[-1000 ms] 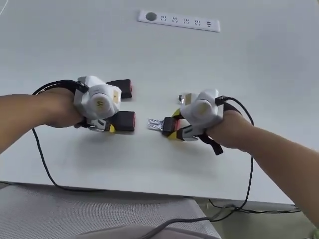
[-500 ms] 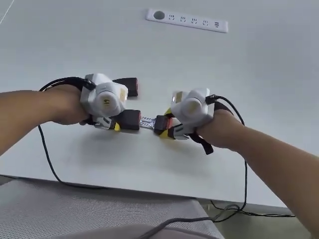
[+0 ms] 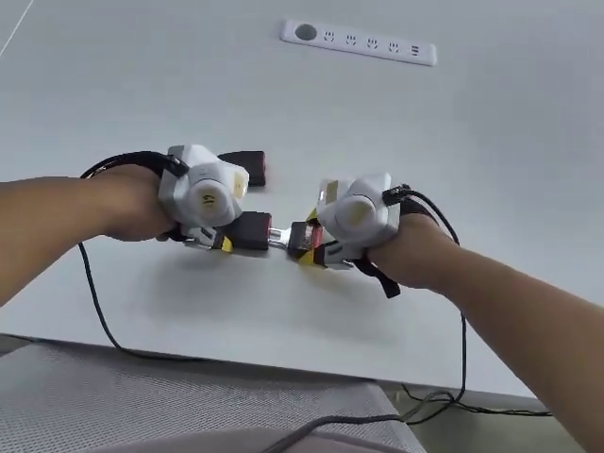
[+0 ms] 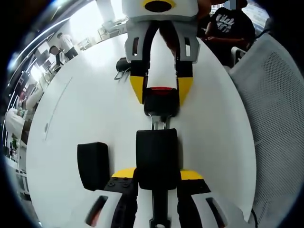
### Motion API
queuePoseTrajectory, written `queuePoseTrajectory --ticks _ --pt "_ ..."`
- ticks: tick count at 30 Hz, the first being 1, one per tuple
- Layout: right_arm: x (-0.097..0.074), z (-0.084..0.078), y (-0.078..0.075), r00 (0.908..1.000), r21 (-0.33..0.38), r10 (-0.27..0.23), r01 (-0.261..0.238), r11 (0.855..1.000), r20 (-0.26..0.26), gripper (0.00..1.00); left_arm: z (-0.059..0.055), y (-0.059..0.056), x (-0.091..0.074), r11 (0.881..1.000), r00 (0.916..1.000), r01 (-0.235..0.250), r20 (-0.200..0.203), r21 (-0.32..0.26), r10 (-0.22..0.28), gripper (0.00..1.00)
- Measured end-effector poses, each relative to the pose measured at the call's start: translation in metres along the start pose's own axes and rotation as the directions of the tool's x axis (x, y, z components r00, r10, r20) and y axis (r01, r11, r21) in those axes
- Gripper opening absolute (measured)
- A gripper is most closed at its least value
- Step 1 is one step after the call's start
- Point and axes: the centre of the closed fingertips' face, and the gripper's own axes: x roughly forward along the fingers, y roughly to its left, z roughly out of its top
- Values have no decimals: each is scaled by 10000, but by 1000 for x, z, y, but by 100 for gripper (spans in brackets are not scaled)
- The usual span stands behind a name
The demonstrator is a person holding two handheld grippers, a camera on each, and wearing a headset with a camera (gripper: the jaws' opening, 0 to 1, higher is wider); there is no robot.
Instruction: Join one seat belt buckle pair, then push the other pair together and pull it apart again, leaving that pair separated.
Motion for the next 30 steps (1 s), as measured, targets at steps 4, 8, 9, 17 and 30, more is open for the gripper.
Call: queuePoseTrajectory --ticks 4,8,9,17,30 --pt "3 1 -1 9999 77 98 -98 9999 42 34 1 -1 1 9994 10000 -19 -9 333 20 32" --pt "2 1 -1 9994 33 286 -287 9996 198 33 0 -1 1 9992 9998 84 166 387 -90 31" --pt "2 1 -1 9994 12 308 -308 9995 184 33 1 -1 1 9991 9998 117 182 415 -125 31" --pt "4 3 -2 9995 -41 330 -330 9994 2 33 0 -2 2 9989 9994 239 230 403 -248 31" --pt "11 13 0 9997 40 236 -236 9997 5 32 0 -1 3 9986 9995 257 173 467 -265 31"
